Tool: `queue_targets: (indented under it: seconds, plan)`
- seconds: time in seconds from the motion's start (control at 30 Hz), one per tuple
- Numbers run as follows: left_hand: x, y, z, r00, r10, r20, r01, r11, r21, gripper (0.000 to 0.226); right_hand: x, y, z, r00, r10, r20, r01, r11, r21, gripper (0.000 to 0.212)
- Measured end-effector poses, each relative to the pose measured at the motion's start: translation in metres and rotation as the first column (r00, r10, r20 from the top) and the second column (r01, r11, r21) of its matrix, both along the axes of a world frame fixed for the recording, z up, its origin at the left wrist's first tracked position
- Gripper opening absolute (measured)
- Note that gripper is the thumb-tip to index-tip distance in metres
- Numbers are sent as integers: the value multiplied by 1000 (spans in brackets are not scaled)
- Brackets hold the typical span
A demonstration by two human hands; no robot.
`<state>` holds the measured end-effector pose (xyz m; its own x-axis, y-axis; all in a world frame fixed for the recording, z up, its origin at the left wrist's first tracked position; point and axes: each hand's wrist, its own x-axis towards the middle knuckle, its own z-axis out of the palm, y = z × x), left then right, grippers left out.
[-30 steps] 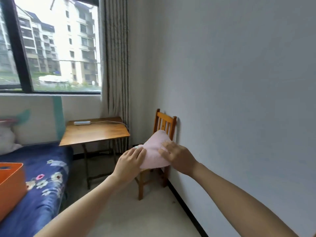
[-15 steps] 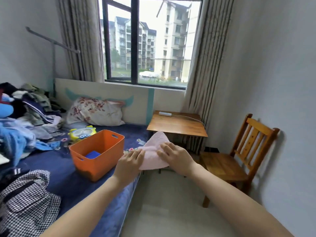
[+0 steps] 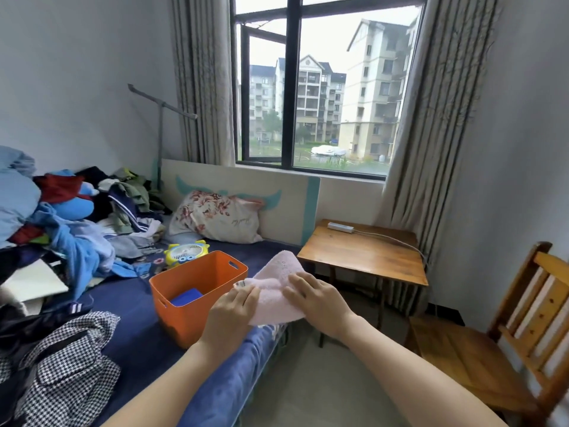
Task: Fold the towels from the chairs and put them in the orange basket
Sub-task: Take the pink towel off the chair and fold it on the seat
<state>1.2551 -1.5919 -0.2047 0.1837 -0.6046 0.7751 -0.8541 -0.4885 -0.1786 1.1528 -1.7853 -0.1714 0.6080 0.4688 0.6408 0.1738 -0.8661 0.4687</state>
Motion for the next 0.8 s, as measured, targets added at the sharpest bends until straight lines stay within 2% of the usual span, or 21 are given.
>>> queue_targets:
  seconds: [0.07, 0.13, 0.2, 0.37, 0.5, 0.57, 0.67, 0.8]
  plan:
    - [-1, -14, -13, 1000, 25, -2, -25, 999, -22, 56, 4, -16, -12, 999, 4, -44, -2, 1000, 29, 38]
    - [-6, -22, -34, 997, 46, -59, -45, 999, 20, 77, 9, -28, -33, 993, 25, -119, -22, 999, 25, 47]
    - [-7, -27, -49, 990, 84, -110, -78, 995, 63, 87, 15, -36, -48, 978, 66, -197, -57, 997, 51, 59]
    - [14, -42, -57, 971, 189, -147, -171, 977, 123, 64, 46, -51, -62, 956, 127, -266, -85, 983, 162, 67]
    - [49, -47, -77, 953, 232, -193, -198, 963, 181, 61, 87, -60, -82, 935, 126, -332, -79, 985, 153, 67]
    - [73, -50, -90, 952, 215, -218, -185, 971, 149, 57, 114, -66, -88, 928, 132, -348, -87, 986, 141, 67]
    - [109, -61, -102, 932, 217, -291, -199, 976, 90, 38, 159, -73, -92, 908, 161, -386, -120, 984, 130, 69]
    - [157, -74, -110, 879, 239, -413, -232, 970, 68, 39, 218, -82, -90, 887, 189, -422, -162, 982, 101, 70]
